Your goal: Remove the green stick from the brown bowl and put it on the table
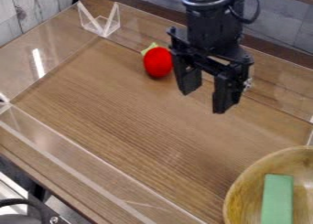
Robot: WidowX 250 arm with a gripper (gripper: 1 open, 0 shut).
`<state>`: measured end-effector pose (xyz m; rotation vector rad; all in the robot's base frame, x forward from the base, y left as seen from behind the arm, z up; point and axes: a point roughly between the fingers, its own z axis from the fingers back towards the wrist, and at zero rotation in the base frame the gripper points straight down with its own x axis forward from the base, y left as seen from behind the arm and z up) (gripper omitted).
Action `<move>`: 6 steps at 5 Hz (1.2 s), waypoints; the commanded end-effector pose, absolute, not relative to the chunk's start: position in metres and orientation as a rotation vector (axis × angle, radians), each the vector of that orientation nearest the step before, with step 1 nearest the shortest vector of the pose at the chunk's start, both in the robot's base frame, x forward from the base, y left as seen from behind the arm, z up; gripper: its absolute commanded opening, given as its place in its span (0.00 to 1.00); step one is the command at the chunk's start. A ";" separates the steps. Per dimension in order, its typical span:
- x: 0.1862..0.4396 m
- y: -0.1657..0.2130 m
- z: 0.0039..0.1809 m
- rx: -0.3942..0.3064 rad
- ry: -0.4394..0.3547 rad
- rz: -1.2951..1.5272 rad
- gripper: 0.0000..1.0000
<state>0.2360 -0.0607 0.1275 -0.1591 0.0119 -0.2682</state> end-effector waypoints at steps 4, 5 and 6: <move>0.272 -0.039 0.123 -0.128 -0.036 -0.309 1.00; 0.282 -0.037 0.123 -0.117 -0.032 -0.361 1.00; 0.292 -0.035 0.123 -0.105 -0.031 -0.413 1.00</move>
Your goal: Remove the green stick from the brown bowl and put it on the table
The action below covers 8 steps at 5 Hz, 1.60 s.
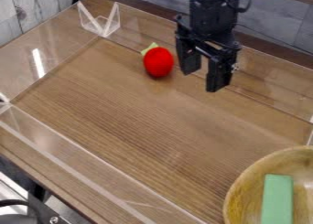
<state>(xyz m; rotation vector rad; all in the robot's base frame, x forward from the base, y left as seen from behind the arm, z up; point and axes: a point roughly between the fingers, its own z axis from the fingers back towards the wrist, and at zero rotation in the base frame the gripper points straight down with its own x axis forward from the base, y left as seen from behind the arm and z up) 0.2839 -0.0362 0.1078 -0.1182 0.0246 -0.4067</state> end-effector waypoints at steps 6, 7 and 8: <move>0.331 -0.028 0.092 -0.070 -0.056 -0.310 1.00; 0.327 -0.018 0.080 -0.084 -0.036 -0.385 1.00; 0.321 -0.009 0.068 -0.093 -0.030 -0.498 1.00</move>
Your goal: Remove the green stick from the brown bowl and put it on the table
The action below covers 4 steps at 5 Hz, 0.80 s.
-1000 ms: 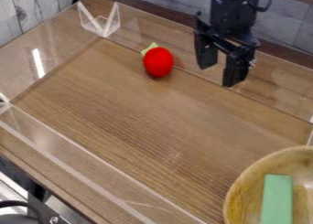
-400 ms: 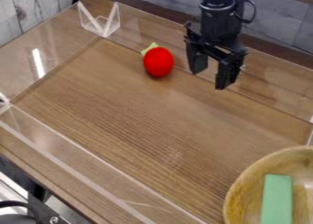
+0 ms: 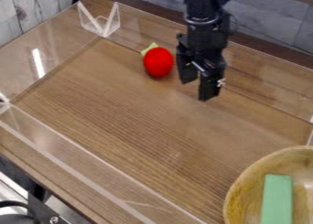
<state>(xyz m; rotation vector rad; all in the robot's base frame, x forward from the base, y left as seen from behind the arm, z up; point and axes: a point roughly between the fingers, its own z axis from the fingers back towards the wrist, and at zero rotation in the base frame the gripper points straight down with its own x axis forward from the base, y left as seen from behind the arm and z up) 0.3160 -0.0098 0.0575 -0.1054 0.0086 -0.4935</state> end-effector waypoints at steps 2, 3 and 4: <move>0.315 -0.027 0.043 -0.105 -0.022 -0.583 0.00; 0.310 -0.057 0.030 -0.114 -0.021 -0.594 0.00; 0.299 -0.065 0.029 -0.139 -0.026 -0.663 0.00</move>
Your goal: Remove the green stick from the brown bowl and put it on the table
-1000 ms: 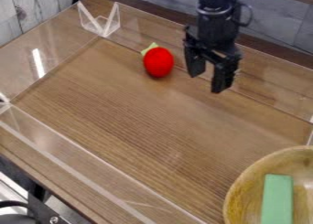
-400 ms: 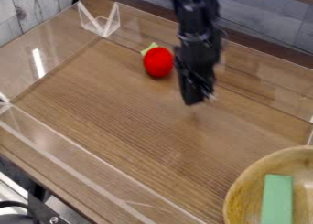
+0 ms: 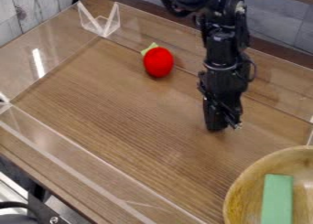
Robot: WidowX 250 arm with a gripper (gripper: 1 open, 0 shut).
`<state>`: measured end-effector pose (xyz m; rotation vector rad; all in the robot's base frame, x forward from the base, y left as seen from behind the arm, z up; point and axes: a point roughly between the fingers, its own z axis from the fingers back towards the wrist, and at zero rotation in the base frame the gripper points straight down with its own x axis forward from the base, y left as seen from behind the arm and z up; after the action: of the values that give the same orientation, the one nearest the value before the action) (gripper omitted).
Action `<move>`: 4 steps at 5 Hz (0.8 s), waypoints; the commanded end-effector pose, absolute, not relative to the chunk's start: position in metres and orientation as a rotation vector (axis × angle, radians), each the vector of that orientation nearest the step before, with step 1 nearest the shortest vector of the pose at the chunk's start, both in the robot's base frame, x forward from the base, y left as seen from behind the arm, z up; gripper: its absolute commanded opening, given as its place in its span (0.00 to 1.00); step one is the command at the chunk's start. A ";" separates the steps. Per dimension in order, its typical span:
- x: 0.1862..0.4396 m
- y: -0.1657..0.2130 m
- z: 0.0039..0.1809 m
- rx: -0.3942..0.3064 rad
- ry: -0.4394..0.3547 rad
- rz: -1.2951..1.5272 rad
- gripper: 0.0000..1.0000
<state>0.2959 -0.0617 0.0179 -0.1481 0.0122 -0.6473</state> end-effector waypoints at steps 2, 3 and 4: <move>0.294 -0.052 0.037 -0.186 -0.050 -0.697 0.00; 0.295 -0.043 0.036 -0.209 -0.062 -0.703 0.00; 0.292 -0.037 0.036 -0.228 -0.045 -0.759 0.00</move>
<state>0.2837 -0.0375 0.0201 -0.2513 0.0111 -0.7477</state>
